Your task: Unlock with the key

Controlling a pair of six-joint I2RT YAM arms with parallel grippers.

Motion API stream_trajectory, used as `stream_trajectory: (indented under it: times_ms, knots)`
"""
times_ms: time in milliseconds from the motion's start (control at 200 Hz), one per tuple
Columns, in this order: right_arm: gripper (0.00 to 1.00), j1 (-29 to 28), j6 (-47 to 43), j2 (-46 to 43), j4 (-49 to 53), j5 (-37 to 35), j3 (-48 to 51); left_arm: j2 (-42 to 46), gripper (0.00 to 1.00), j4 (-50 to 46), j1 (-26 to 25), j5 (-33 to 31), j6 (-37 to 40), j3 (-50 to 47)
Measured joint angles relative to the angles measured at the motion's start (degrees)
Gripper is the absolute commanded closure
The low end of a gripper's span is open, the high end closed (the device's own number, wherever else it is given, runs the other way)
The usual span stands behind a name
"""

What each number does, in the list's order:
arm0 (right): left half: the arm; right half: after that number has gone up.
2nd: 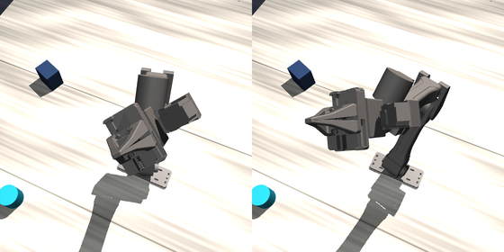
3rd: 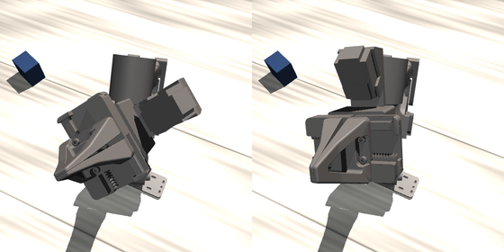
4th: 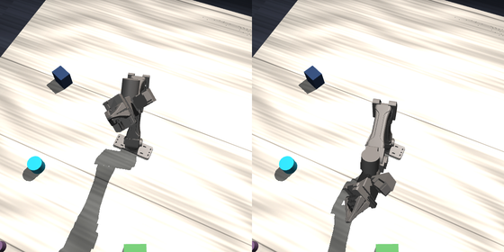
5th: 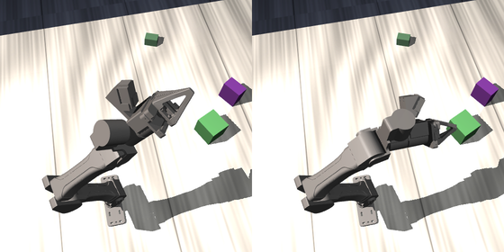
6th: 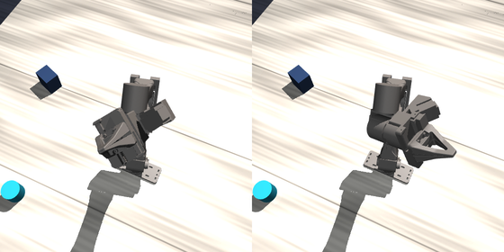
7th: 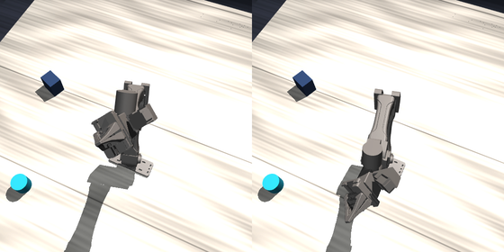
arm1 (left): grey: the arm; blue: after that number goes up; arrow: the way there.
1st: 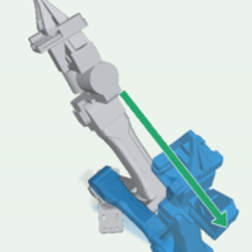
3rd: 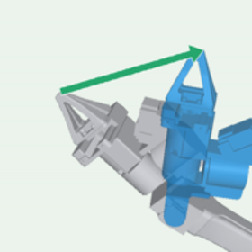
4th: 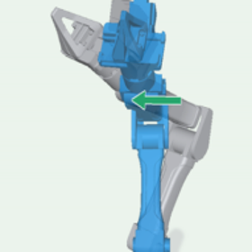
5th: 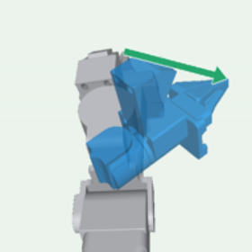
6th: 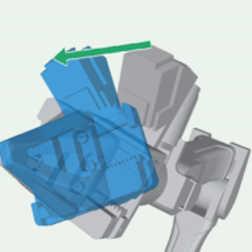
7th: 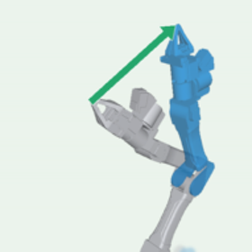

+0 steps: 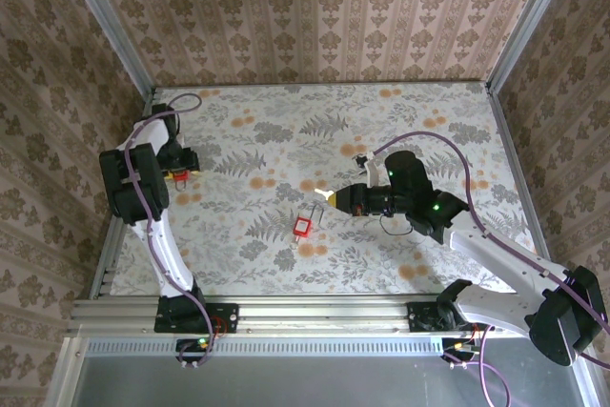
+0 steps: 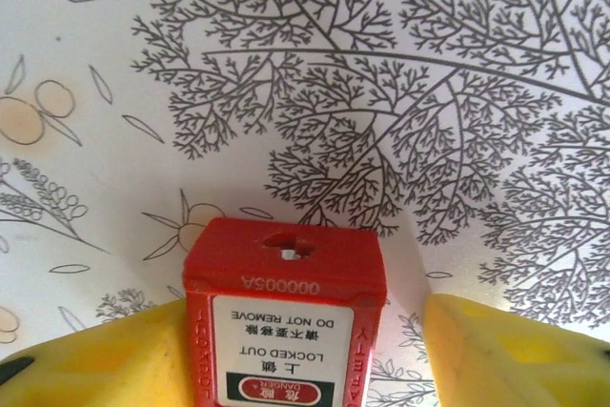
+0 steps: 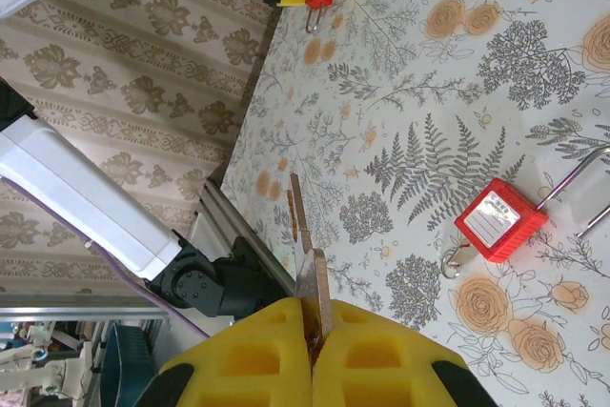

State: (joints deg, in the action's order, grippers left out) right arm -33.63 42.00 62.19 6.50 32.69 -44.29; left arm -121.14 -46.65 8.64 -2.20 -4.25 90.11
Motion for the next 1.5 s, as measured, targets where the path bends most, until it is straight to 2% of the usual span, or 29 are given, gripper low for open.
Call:
stream_trajectory:
  times_ms: [585,840,985,1245,1430,1500]
  knots:
    - [1.00,0.00,0.26,0.00,-0.22,-0.17,0.59,1.31,0.73,3.28,0.13,2.64,0.90,-2.43]
    - [1.00,0.20,-0.13,-0.13,1.73,-1.42,0.55,4.09,0.80,6.14,-1.60,3.98,2.43,-6.10]
    - [1.00,3.23,-1.38,-1.14,7.61,-2.29,0.50,8.85,0.82,8.02,-7.82,6.16,5.73,-9.05]
    - [1.00,14.64,-4.83,-6.01,18.16,-1.09,0.46,20.72,0.83,15.30,-25.16,8.96,15.02,-13.51]
    - [1.00,17.00,-8.90,-6.21,26.71,-0.55,-0.57,24.94,0.81,18.69,-35.56,8.68,22.82,-16.44]
    - [1.00,17.14,-10.19,-6.23,28.72,-0.52,-1.03,25.73,0.82,19.76,-38.27,10.51,25.92,-17.33]
